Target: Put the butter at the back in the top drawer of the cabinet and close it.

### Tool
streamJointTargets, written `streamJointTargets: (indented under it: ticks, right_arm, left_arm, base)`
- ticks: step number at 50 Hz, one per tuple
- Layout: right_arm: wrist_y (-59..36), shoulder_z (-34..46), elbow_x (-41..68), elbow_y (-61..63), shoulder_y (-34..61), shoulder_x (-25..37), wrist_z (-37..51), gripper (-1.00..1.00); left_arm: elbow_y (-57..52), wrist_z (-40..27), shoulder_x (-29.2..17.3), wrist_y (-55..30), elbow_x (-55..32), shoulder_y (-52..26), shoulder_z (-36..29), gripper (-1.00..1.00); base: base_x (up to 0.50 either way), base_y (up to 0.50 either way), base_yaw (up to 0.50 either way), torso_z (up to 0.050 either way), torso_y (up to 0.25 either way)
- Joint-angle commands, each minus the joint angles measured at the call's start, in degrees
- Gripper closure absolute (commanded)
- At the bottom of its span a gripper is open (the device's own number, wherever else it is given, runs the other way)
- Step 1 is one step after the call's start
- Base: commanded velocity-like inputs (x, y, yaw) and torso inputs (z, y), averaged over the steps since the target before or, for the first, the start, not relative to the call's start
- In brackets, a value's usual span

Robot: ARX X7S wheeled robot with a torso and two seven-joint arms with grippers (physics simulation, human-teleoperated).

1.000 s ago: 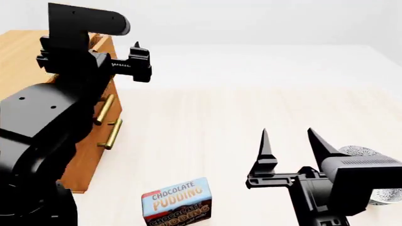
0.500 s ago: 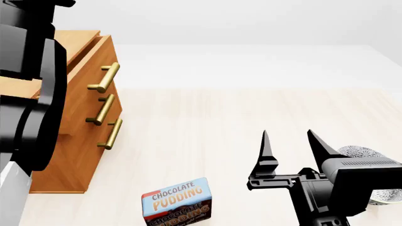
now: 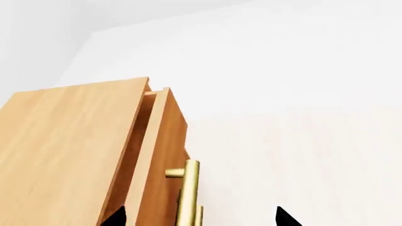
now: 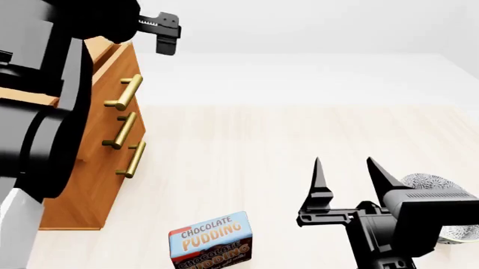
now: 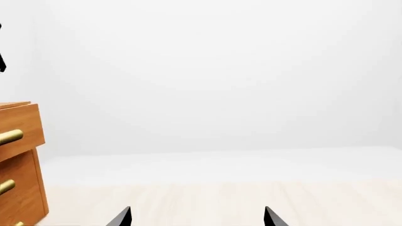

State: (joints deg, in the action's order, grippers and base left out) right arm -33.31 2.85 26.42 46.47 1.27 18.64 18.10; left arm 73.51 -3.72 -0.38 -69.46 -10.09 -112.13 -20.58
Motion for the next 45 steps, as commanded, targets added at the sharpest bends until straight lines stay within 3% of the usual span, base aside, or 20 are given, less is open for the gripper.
streamJointTargets:
  ticks: [1, 5, 11, 28, 45]
  right_arm:
    - [1.1, -0.2, 0.3, -0.3, -0.8, 0.4, -0.1, -1.0]
    - [1.2, -0.3, 0.5, 0.0, -1.0, 0.5, 0.1, -1.0]
    - [1.4, 0.0, 0.5, 0.2, -1.2, 0.6, 0.3, -1.0]
    - [1.2, 0.3, 0.9, 1.6, -1.6, 1.4, 1.2, -1.0]
    - [2.1, 0.8, 0.8, 0.9, -2.0, 1.7, 1.4, -1.0]
  left_arm:
    - [1.5, 0.5, 0.3, -12.7, 4.7, -0.8, 8.8, -1.0]
    - [1.5, 1.0, 0.3, -13.7, 6.3, -0.5, 9.2, -1.0]
    - [1.5, 1.9, 0.4, -13.6, 4.3, 0.0, 3.0, -1.0]
    - [1.5, 0.6, 0.4, -11.9, -0.1, 0.4, -6.5, -1.0]
    - [1.5, 2.4, 0.3, -11.4, 4.6, 1.6, -3.4, -1.0]
  base:
    - [0.0, 0.0, 0.0, 0.0, 0.0]
    - [0.0, 0.0, 0.0, 0.0, 0.0]
    - [0.0, 0.0, 0.0, 0.0, 0.0]
    - [0.0, 0.0, 0.0, 0.0, 0.0]
    - [0.0, 0.0, 0.0, 0.0, 0.0]
